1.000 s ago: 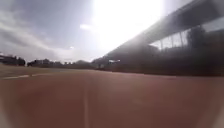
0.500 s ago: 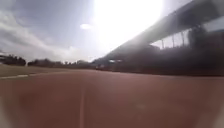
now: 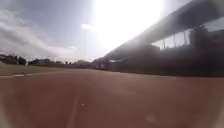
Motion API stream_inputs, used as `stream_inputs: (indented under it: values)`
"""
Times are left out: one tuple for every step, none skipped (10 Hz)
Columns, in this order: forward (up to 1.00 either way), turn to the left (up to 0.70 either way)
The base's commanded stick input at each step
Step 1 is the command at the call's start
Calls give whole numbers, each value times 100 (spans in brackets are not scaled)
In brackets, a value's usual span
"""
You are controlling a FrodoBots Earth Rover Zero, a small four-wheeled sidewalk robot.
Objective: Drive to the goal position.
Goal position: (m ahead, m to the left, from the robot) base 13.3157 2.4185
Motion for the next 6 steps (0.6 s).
stream_inputs:
  values:
    - [70, 0]
    - [70, 0]
    - [70, 0]
    - [70, 0]
    - [70, 0]
    - [70, 0]
